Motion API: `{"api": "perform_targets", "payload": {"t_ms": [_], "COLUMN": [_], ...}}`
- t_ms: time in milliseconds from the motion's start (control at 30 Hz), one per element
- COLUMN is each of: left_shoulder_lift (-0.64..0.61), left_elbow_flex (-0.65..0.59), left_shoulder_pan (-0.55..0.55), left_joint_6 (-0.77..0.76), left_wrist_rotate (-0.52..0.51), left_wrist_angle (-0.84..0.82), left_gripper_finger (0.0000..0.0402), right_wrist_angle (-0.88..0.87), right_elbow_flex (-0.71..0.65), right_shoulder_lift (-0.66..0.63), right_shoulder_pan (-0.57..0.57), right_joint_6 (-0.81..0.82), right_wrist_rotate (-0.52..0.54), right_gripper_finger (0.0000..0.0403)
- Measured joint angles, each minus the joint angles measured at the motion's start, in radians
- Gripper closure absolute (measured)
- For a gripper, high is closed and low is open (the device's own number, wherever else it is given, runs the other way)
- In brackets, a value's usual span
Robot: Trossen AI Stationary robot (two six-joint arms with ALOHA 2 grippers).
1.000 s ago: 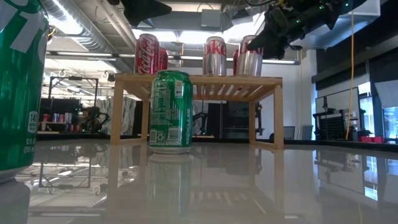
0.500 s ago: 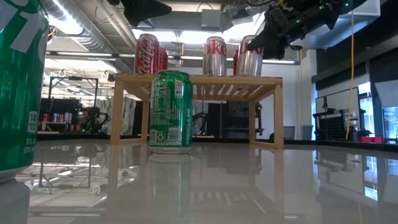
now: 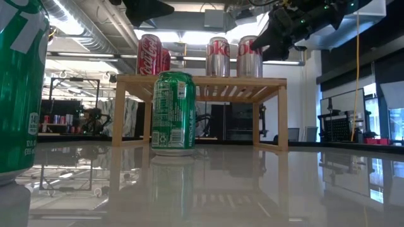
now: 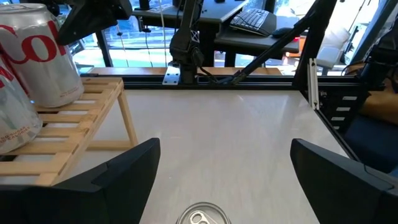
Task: Place canned beverage on shelf
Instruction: Put the red silver soda can on the shelf, then put the top green soda can on the shelf
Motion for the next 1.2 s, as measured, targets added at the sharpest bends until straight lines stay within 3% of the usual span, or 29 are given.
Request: {"api": "perform_targets", "payload": {"t_ms": [800,1200], "left_shoulder_lift": [0.000,0.000], "left_elbow_flex": [0.000,0.000], "left_shoulder_pan": [0.000,-0.036], "left_joint_6": [0.000,-0.053], "left_wrist_rotate": [0.000,-0.019], "left_wrist_angle": [-0.001,0.044], "left_gripper_finger": [0.0050,0.0050], "right_wrist_angle": [-0.055,-0.307], "right_elbow_flex": [-0.001,-0.001], "right_shoulder_lift": [-0.100,-0.241], "right_shoulder_pan": [0.000,0.000], "right_joint_6": [-0.001,0.000], "right_wrist_rotate": [0.098,0.065], "right_gripper_finger": [0.0017,0.0017]}}
